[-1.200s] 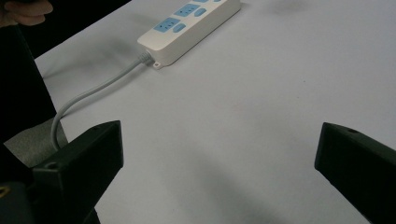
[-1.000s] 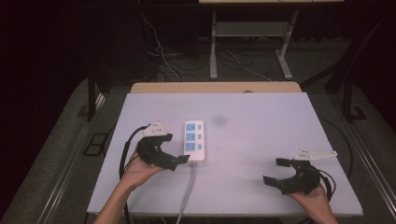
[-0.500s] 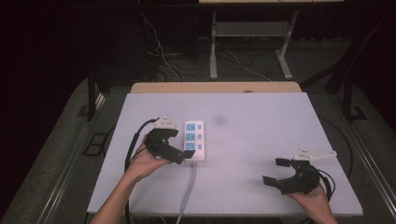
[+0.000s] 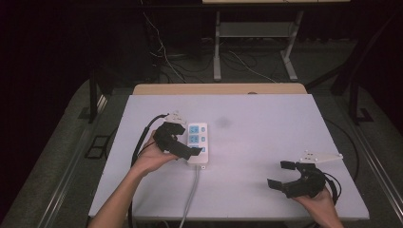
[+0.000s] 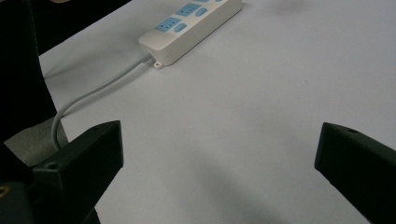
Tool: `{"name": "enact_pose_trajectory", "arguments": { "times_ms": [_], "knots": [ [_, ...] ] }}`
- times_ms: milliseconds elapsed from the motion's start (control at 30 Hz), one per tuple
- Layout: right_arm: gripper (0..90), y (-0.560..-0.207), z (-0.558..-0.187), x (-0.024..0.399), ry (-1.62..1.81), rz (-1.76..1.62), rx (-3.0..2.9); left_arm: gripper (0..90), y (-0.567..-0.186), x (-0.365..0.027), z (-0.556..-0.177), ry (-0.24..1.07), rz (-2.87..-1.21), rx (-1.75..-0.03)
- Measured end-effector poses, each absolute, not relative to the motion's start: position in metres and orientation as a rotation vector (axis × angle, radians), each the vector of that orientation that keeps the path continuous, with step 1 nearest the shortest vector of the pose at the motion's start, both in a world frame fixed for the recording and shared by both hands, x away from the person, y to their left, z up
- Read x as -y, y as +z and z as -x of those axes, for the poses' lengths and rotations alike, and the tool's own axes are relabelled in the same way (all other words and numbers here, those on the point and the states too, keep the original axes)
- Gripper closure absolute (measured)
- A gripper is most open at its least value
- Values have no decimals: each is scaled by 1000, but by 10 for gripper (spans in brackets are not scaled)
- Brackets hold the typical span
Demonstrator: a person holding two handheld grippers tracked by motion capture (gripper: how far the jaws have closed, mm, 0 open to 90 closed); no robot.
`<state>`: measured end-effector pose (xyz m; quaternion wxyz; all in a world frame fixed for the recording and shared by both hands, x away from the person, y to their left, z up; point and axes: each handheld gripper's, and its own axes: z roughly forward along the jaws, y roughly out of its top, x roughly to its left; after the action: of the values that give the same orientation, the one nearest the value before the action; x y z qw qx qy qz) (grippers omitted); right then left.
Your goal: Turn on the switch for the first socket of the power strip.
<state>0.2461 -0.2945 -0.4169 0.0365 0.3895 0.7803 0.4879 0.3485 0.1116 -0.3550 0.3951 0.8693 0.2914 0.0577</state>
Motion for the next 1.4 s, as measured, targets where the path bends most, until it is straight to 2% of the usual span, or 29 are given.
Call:
{"name": "enact_pose_trajectory", "arguments": {
  "times_ms": [500, 733, 867, 1100, 1133, 1167, 1400],
  "knots": [
    [7, -417, -245, 294, 1495, -1193, -2395, 21, -357, -97, -370, 119, -2258, -736],
    [7, -417, -245, 294, 1493, -1188, -2393, 134, -362, -93, -377, 108, -2269, -735],
    [7, -417, -245, 294, 1491, -1187, -2392, 163, -366, -90, -380, 93, -2284, -731],
    [7, -417, -245, 293, 1488, -1183, -2397, 296, -371, -88, -382, 79, -2309, -710],
    [7, -417, -245, 293, 1487, -1179, -2400, 365, -372, -87, -382, 73, -2316, -711],
    [7, -417, -245, 293, 1487, -1179, -2400, 365, -373, -87, -382, 71, -2320, -706],
    [7, -418, -245, 292, 1484, -1175, -2402, 572, -378, -84, -384, 64, -2357, -692]
  ]
}}
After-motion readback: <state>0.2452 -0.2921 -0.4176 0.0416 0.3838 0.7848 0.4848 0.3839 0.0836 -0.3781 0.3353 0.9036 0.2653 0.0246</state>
